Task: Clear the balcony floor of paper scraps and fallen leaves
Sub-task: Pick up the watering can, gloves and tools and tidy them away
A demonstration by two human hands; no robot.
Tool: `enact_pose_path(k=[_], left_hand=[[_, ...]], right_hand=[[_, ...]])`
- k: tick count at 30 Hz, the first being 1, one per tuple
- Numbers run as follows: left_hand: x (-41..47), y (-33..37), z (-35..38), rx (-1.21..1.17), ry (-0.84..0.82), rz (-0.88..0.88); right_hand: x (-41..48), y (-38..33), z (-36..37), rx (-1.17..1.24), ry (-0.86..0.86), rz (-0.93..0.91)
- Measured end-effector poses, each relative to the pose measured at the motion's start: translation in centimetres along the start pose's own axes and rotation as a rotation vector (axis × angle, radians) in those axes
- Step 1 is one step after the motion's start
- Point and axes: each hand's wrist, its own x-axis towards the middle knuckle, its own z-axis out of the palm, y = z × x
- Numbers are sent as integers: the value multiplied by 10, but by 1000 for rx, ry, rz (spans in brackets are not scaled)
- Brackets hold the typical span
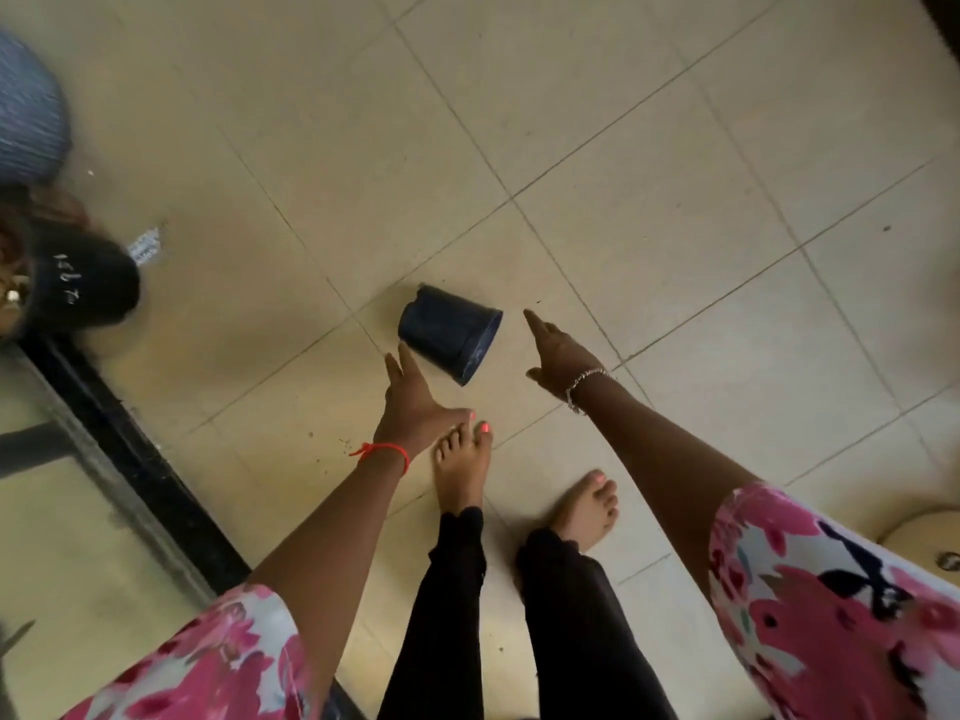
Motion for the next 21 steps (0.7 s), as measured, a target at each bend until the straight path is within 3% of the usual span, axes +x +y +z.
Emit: enact_pose_path(k=[5, 7, 9, 10, 12, 14, 21], left_hand=[[57, -37, 29, -202, -63, -15], [132, -126, 81, -78, 0, -8], [179, -173, 118, -135, 81, -29], [168, -168, 111, -241, 35, -30], [86, -88, 57, -404, -126, 0], [32, -28, 1, -440, -179, 9], [-32, 45, -21, -473, -108, 139]], right_hand=[[69, -8, 42, 220, 178, -3], [78, -19, 52, 279, 300, -15], [73, -26, 54, 322, 412, -2], [68, -27, 52, 353, 434, -3], [50, -28, 42, 367, 440, -35], [27, -26, 25, 353, 430, -51], [-67, -9, -30, 470, 430, 63]])
